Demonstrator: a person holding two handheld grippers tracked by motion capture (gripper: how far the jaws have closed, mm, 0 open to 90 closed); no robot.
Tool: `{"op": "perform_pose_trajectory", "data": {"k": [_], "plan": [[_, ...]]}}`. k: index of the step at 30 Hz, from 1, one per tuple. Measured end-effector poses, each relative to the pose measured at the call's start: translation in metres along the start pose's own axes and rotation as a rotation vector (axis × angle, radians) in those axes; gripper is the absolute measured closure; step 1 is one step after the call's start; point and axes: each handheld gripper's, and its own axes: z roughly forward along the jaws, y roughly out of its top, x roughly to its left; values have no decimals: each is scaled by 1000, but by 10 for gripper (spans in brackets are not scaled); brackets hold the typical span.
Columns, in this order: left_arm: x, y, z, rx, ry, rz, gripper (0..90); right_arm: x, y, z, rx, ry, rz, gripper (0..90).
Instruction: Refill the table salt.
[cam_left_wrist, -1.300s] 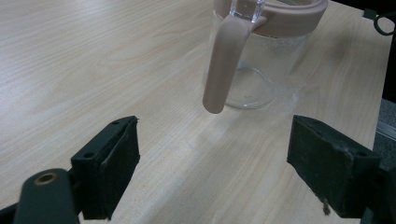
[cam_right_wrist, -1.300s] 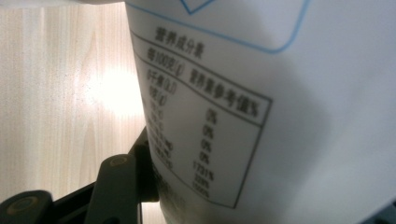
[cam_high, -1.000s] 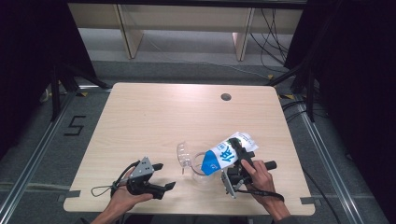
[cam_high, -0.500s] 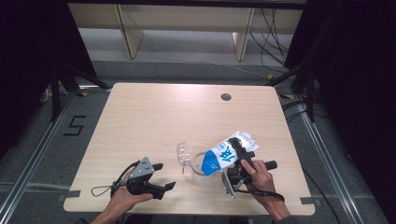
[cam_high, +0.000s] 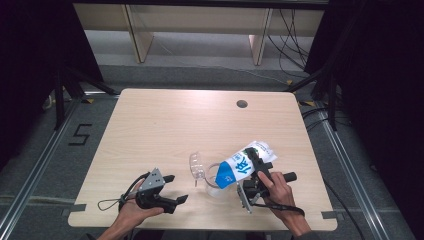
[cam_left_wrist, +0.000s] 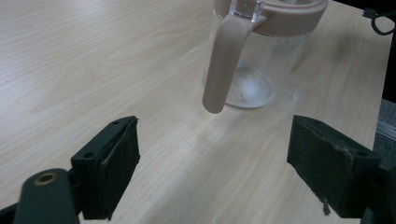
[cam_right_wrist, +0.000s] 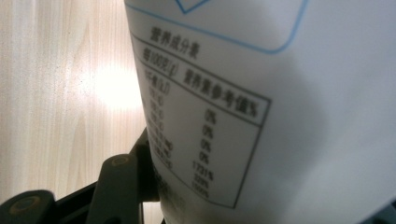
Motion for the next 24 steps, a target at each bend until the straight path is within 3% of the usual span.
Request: {"op": "perform_pose_trajectory", "data": {"k": [1, 5, 6, 8, 9, 12, 13, 17, 19, 24], "plan": [[0, 0, 0, -1, -2, 3, 162, -4, 1, -1, -3, -5, -44, 475], [0, 0, 0, -3, -3, 0, 162, 0, 0, 1, -14, -4, -14, 477], [0, 0, 0, -3, -3, 0, 162, -3, 0, 1, -22, -16, -45, 478], [0, 0, 0, -3, -2, 0, 162, -3, 0, 1, -22, -20, -53, 478], [0, 0, 0, -3, -2, -1, 162, 0, -1, 1, -14, -15, -7, 478], [0, 0, 0, -3, -2, 0, 162, -2, 0, -1, -6, -30, -29, 478], [0, 0, 0, -4, -2, -1, 162, -1, 0, -1, 11, -18, -10, 478], [0, 0, 0, -4, -2, -1, 162, -1, 0, 0, -10, -25, -30, 479], [0, 0, 0, -1, 1, 0, 162, 1, 0, -1, 16, -14, -6, 479], [0, 0, 0, -4, -2, 0, 162, 0, 0, 0, -6, -33, -27, 482]]}}
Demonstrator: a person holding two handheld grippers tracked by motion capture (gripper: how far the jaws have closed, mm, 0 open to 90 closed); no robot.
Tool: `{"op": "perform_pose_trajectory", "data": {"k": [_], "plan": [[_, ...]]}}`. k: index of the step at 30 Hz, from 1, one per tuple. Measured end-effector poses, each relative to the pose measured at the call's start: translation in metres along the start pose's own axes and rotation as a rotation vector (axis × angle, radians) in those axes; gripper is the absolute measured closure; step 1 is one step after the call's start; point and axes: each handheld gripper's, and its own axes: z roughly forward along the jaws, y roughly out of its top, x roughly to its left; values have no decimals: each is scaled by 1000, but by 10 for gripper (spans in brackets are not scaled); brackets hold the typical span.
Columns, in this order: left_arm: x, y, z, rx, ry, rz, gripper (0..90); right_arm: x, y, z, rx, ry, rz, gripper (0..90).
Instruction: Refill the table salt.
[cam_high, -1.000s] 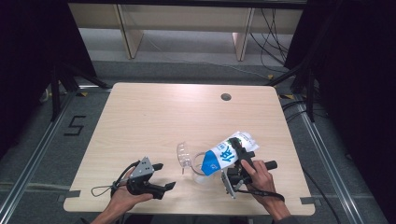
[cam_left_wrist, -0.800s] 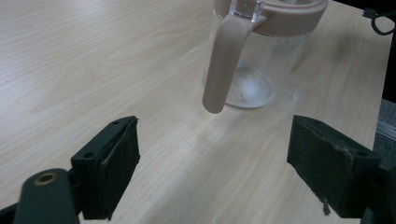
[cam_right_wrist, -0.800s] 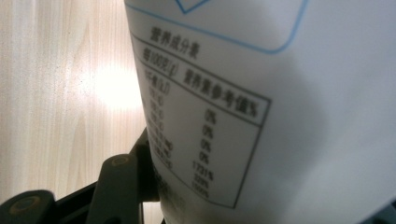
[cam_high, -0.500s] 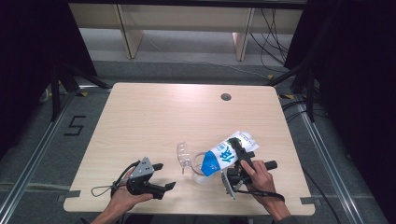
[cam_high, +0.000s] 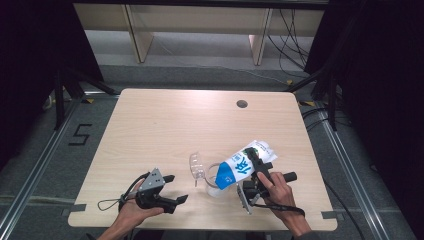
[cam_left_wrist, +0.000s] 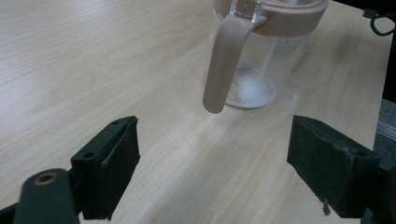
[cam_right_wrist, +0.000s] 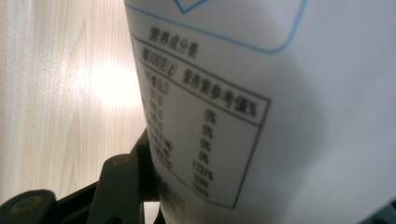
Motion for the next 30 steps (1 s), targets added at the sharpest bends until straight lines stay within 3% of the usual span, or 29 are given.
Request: {"op": "perform_pose_trajectory", "data": {"k": [12, 15, 17, 18, 19, 21, 23, 25, 28, 29, 30], "plan": [[0, 0, 0, 3, 0, 3, 162, 1, 0, -1, 19, 11, 12, 483], [1, 0, 0, 3, -2, 5, 162, 0, 0, 0, -2, -8, -10, 483], [0, 0, 0, 2, 0, 5, 162, -6, 1, -1, -3, -7, -85, 483], [0, 0, 0, 3, -1, 5, 162, -6, 1, -1, -1, -2, -84, 483], [1, 0, 0, 3, -1, 5, 162, -1, 0, -1, -6, -3, -21, 483], [0, 0, 0, 2, 2, 5, 162, 0, 0, -2, 17, 8, 2, 483], [0, 0, 0, 5, 6, 5, 162, -6, 1, -1, -2, -8, -85, 483], [0, 0, 0, 5, 6, 5, 162, -5, 1, -2, 3, -7, -65, 485], [0, 0, 0, 5, 7, 5, 162, -6, 1, -2, 3, -9, -74, 485], [0, 0, 0, 5, 6, 5, 162, -2, 0, -1, 3, 7, -18, 485], [0, 0, 0, 5, 7, 5, 162, 0, 0, 1, -31, -14, -14, 485]]}}
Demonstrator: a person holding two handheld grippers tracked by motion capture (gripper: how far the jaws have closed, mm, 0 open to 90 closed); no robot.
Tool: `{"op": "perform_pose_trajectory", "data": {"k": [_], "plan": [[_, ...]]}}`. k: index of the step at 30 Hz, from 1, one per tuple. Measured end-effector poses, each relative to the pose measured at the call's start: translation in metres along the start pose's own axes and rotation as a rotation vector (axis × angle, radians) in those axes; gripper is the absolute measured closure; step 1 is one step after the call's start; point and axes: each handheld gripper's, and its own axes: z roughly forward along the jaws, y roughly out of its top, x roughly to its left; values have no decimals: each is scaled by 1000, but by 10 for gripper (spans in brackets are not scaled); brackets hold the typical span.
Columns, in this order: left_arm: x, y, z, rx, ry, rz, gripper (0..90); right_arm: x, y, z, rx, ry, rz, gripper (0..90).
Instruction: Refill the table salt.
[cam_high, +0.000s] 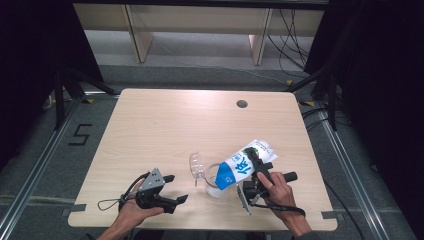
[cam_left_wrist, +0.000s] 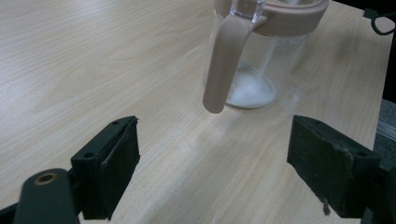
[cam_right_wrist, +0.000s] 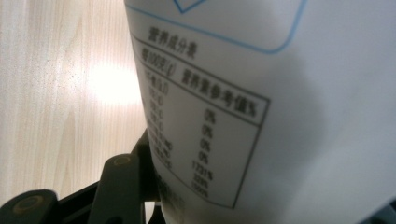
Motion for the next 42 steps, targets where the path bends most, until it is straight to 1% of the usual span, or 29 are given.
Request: {"op": "perform_pose_trajectory", "data": {"k": [1, 2, 3, 5, 6, 8, 10, 11, 13, 14, 16, 17, 21, 22, 23, 24, 25, 28, 31, 32, 33, 34, 35, 37, 38, 39, 40, 41, 42], "plan": [[0, 0, 0, -2, -7, 0, 162, -1, 1, -1, 6, 4, -15, 486], [0, 0, 0, -1, -7, 0, 162, -1, 1, -1, 12, 14, -9, 485], [0, 0, 0, -3, -5, -6, 162, -2, 2, -3, 37, 19, -19, 486], [0, 0, 0, -3, -4, 1, 162, -2, 2, -3, 33, 20, -21, 488], [0, 0, 0, -3, -5, 1, 162, -3, 2, -3, 27, 4, -29, 489], [0, 0, 0, -3, -7, 1, 162, -2, 2, -3, 27, 8, -29, 489], [0, 0, 0, -3, -7, 0, 162, -1, 1, -3, 37, 31, -13, 490], [0, 0, 0, -3, -7, 1, 162, 0, 1, -2, 23, 18, -8, 490], [0, 0, 0, -3, -7, -2, 162, -1, 1, -1, 15, 6, -11, 490], [0, 0, 0, -2, -7, 0, 162, 0, 1, -2, 25, 13, 9, 490], [0, 0, 0, -2, -7, 1, 162, 1, 1, -3, 31, 15, 13, 490], [0, 0, 0, -2, -7, -1, 162, 0, 1, -2, 17, 1, 4, 490], [0, 0, 0, -2, -6, -3, 162, -1, 1, -2, 15, 0, -3, 491], [0, 0, 0, -2, -7, -1, 162, -1, 1, -3, 31, 1, -6, 491], [0, 0, 0, -2, -4, -6, 162, -4, 2, -4, 33, 2, -44, 491], [0, 0, 0, -3, -5, -5, 162, -1, 2, -4, 38, 0, -16, 492], [0, 0, 0, -3, -5, -6, 162, -1, 2, -4, 44, 11, -15, 493], [0, 0, 0, -3, -7, 1, 162, 0, 2, -3, 31, 7, 10, 495], [0, 0, 0, -2, -4, -6, 162, 0, 2, -4, 32, 5, 0, 495], [0, 0, 0, -2, -4, -6, 162, -2, 2, -3, 27, 3, -33, 495], [0, 0, 0, -2, -4, -5, 162, 1, 2, -4, 33, 4, 22, 496], [0, 0, 0, -2, -4, -5, 162, 0, 2, -4, 37, 6, 6, 497], [0, 0, 0, -2, -4, -5, 162, 0, 2, -3, 30, 4, -3, 497], [0, 0, 0, -2, -4, -5, 162, 0, 2, -4, 34, 6, 2, 498], [0, 0, 0, -2, -5, -5, 162, -1, 2, -4, 33, 5, -8, 498], [0, 0, 0, -2, -5, -5, 162, -4, 3, -3, 15, -4, -59, 498], [0, 0, 0, -2, -5, -5, 162, -1, 2, -2, 15, -3, -14, 498], [0, 0, 0, -3, -5, -5, 162, 0, 2, -4, 40, 7, 1, 499], [0, 0, 0, -2, -4, -6, 162, 0, 2, -4, 40, 7, 4, 499]]}}
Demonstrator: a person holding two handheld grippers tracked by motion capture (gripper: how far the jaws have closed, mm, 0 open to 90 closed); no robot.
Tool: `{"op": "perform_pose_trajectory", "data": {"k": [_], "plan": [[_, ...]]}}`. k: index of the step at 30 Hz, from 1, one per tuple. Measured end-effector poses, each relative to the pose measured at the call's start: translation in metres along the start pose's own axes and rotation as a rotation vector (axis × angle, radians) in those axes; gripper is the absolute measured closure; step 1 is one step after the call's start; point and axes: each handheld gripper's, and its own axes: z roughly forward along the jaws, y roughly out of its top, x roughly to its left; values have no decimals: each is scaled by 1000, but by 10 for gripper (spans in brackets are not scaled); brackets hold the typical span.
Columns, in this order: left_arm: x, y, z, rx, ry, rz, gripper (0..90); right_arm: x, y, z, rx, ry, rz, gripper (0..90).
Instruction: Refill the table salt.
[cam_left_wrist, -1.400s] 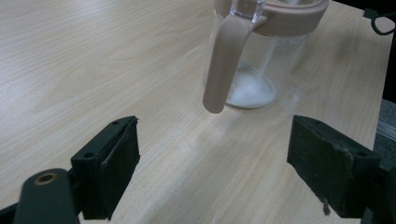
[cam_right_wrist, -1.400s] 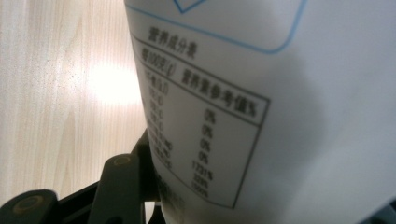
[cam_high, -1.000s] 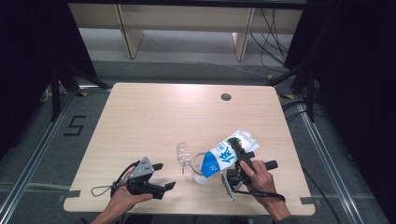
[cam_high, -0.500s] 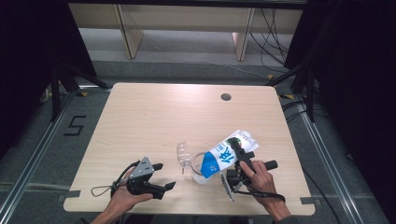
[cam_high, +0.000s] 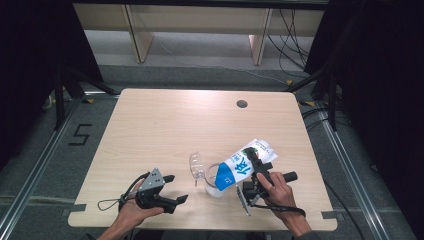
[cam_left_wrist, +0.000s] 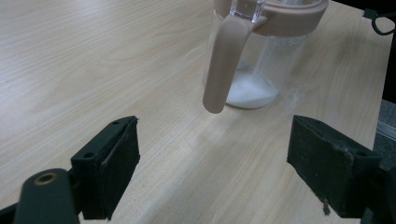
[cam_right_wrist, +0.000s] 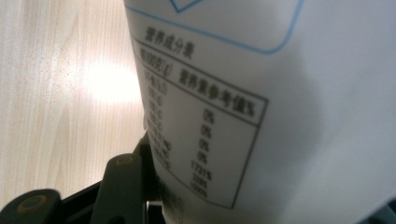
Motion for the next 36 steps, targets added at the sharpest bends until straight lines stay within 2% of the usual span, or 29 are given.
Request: {"op": "perform_pose_trajectory", "data": {"k": [14, 17, 18, 21, 22, 23, 24, 28, 29, 30, 31, 32, 35, 36], "plan": [[0, 0, 0, 0, 0, 0, 162, -1, 1, -1, 8, -3, -25, 504], [0, 0, 0, 0, -1, 2, 162, 0, 0, 0, -1, -3, -22, 505], [0, 0, 0, 0, -1, 0, 162, 0, 0, 2, -24, -23, -31, 505], [0, 0, 0, 0, 0, 2, 162, -1, -1, 3, -35, -32, -36, 505], [1, 0, 0, 0, -3, 6, 162, -1, 0, 2, -19, -18, -42, 505], [0, 0, 0, 0, -1, 2, 162, -4, 0, 2, -28, -29, -79, 506], [0, 0, 0, 0, 0, 0, 162, -4, 0, 1, -20, -26, -89, 506], [0, 0, 0, 1, -1, 5, 162, -4, 1, -1, 17, -12, -81, 507], [0, 0, 0, -1, -2, 5, 162, -4, 0, 0, -1, -19, -80, 508], [0, 0, 0, 0, 0, 6, 162, -1, -1, -1, 30, -8, -38, 509], [0, 0, 0, 2, 3, 6, 162, 0, -1, -1, 31, -9, -30, 509], [0, 0, 0, 3, 4, 6, 162, -1, -1, 1, -8, -21, -42, 509], [0, 0, 0, 0, -3, 4, 162, -2, -1, 1, -4, -24, -46, 509], [0, 0, 0, 0, -3, 5, 162, -2, 0, 0, 16, -12, -56, 509]]}}
